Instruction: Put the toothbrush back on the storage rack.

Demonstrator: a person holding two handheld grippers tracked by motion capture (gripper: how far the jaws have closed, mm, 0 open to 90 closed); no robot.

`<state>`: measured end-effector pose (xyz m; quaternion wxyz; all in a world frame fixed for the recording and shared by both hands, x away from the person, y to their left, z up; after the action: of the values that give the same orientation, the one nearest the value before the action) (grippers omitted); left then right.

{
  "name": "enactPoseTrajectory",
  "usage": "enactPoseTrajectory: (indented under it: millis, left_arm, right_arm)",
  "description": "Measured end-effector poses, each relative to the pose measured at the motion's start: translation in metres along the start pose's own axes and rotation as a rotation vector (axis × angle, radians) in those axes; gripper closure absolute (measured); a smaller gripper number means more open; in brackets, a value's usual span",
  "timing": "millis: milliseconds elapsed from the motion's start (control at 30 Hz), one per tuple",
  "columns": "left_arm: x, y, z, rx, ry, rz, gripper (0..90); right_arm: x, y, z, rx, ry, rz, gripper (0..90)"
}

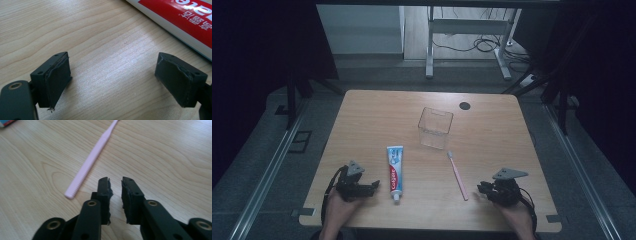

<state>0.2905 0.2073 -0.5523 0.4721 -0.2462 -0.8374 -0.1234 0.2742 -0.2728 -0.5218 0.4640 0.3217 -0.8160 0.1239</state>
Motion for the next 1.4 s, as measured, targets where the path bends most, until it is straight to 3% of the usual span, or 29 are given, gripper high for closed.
enactPoseTrajectory:
  millis: [267, 533, 800, 1000, 1400]
  left_arm:
    - [0.0, 0.0, 0.0, 0.0, 0.0, 0.0, 13.1]
    - [0.0, 0.0, 0.0, -0.001, 0.001, -0.001, 13.2]
    - [0.0, 0.0, 0.0, 0.0, 0.0, -0.002, 13.2]
    - [0.0, 0.0, 0.0, -0.001, 0.001, -0.002, 13.2]
    - [0.0, 0.0, 0.0, 0.0, 0.0, -0.001, 13.2]
  right_arm:
    - [-0.002, 0.009, -0.009, 0.05, -0.005, -0.021, 86.0]
    - [-0.006, 0.025, -0.024, 0.104, -0.027, -0.052, 84.9]
    - [-0.02, 0.045, -0.039, 0.156, 0.01, -0.103, 84.1]
    - [-0.032, 0.048, -0.036, 0.152, 0.051, -0.086, 83.8]
    - [-0.034, 0.038, -0.03, 0.123, 0.066, -0.066, 83.2]
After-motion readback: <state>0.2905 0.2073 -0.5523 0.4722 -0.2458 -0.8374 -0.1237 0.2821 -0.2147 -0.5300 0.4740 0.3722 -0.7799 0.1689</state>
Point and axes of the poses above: each handheld gripper's, and its own axes: x roughly backward along the jaws, z roughly out of its underside, y roughly to its left, the point moved 1 cm from there along -x, roughly forward along the jaws, and after that the axes turned 12 degrees about y, right-handed, at the moved point
